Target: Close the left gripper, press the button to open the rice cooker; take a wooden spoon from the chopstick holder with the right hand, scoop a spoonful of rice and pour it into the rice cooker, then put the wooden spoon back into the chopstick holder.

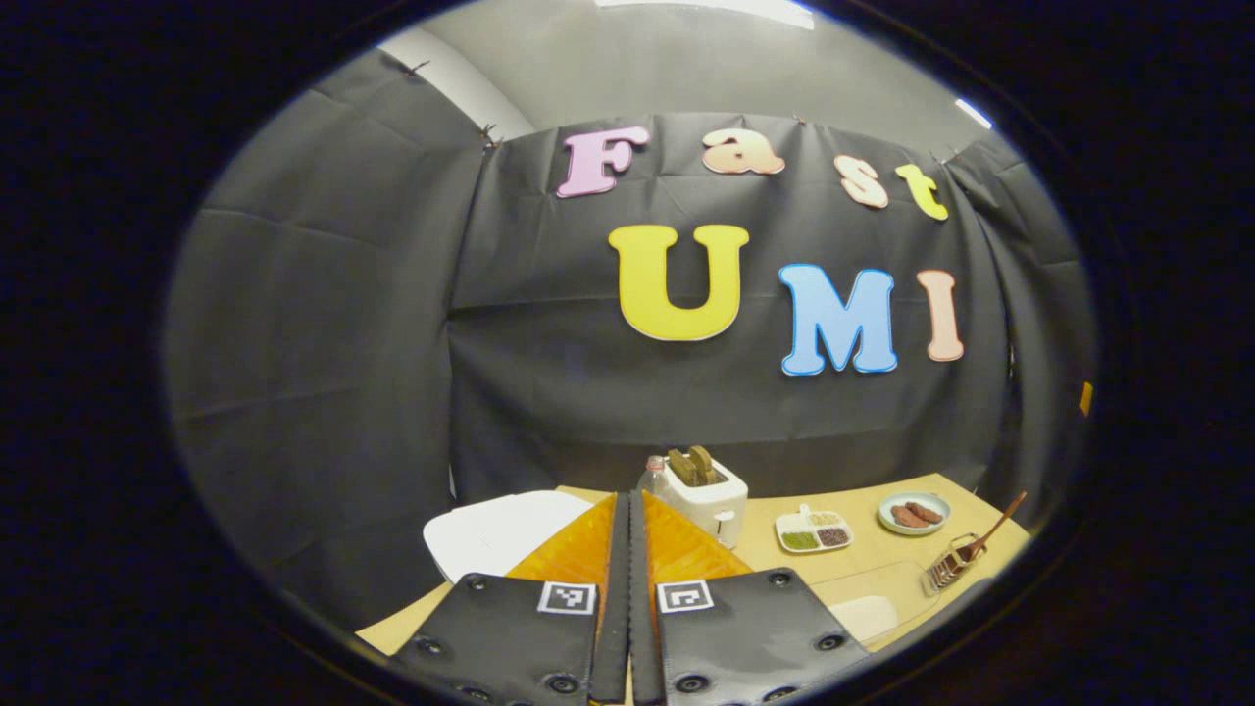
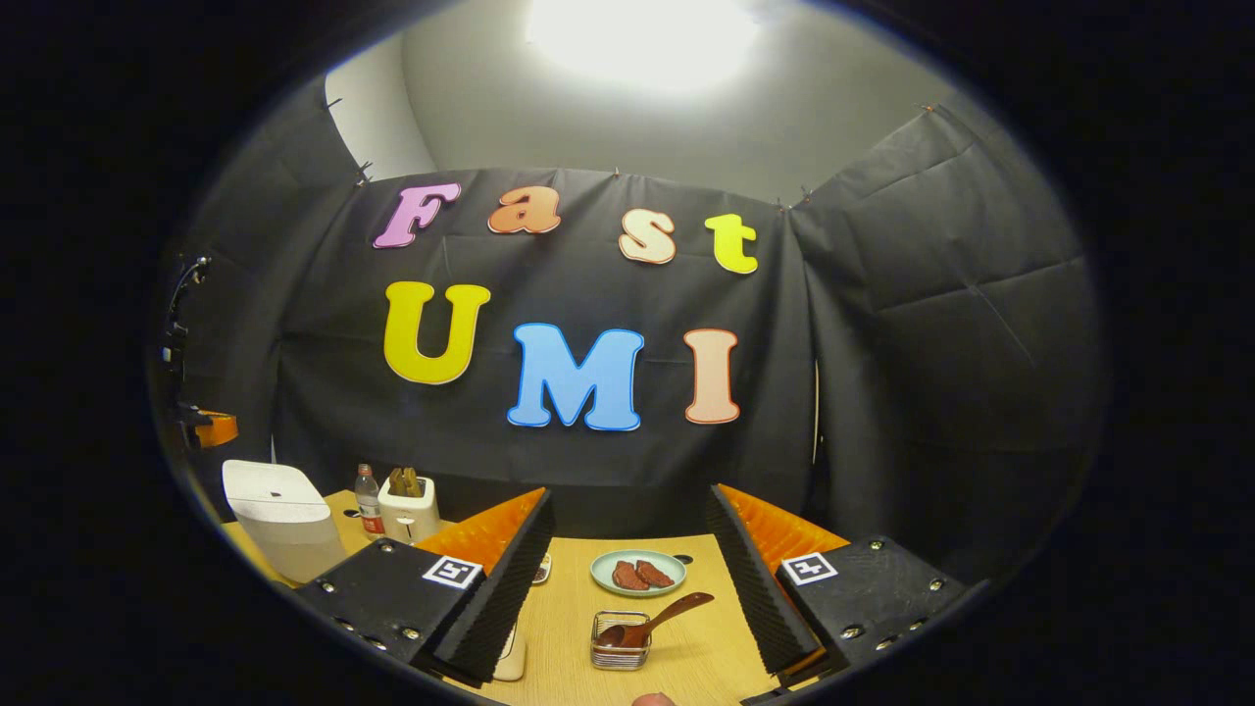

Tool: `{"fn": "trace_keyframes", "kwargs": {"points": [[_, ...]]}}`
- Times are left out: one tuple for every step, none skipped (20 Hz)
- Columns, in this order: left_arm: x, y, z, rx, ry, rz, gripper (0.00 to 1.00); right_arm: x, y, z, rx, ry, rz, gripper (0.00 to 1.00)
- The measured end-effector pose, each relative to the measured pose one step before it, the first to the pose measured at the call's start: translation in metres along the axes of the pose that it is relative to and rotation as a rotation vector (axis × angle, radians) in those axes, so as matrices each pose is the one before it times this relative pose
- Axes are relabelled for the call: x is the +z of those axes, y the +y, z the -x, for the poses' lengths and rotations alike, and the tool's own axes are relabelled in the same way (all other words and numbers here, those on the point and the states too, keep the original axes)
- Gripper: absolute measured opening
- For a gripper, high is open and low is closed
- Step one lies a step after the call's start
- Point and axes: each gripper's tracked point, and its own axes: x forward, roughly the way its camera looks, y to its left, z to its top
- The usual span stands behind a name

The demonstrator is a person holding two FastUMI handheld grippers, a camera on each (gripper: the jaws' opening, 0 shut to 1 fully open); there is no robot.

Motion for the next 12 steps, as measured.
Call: {"fn": "trace_keyframes", "kwargs": {"points": [[-0.00767,0.00389,-0.00961,-0.00626,0.02003,0.00691,0.09,-0.00166,-0.00032,0.00123,-0.01028,0.00242,0.00377,0.95],[-0.00801,0.00408,-0.01103,-0.00361,0.021,0.00812,0.09,-0.00019,-0.00032,0.00143,-0.01002,0.00443,0.0055,0.95],[-0.00702,0.00838,-0.00691,0.00781,0.02061,0.0067,0.09,-0.00132,0.00036,0.00226,-0.01002,0.00594,0.00522,0.95],[-0.00738,0.0059,-0.00664,0.00235,0.01645,0.00263,0.1,-0.00044,-0.00006,0.0015,-0.00839,0.00475,0.00359,0.95],[-0.00493,0.00423,-0.00888,0.00003,0.00885,-0.00207,0.11,-0.00082,-0.00029,0.00185,-0.00896,0.00306,0.00437,0.95],[-0.00556,0.0035,-0.00744,-0.00053,0.01205,-0.00643,0.09,-0.00035,0.00002,0.00192,-0.00875,0.00486,0.00779,0.95],[-0.00942,0.00105,-0.00778,-0.00503,0.018,-0.00567,0.09,-0.00158,0.00001,0.00112,-0.00854,0.00486,0.00863,0.95],[-0.00879,0.0007,-0.00649,-0.00903,0.02296,-0.00193,0.1,-0.00074,0.0011,0.00079,-0.00488,0.00579,0.00783,0.95],[-0.00876,0.00169,-0.00553,-0.0019,0.01855,0.00053,0.1,-0.00143,0.00139,0.00145,-0.0028,0.00567,0.00773,0.95],[-0.00576,-0.00028,-0.00864,-0.00206,0.00992,0.00187,0.1,-0.00103,0.0012,0.00071,-0.00166,0.00534,0.00929,0.95],[-0.00691,0.00095,-0.00633,0.0007,0.00991,0.0027,0.1,-0.00066,-0.00018,0.00084,-0.00365,0.00259,0.01008,0.95],[-0.00618,0.00024,-0.00534,0.0002,0.01215,0.00206,0.1,0.0,-0.00102,0.00084,-0.00598,0.00435,0.00768,0.95]]}}
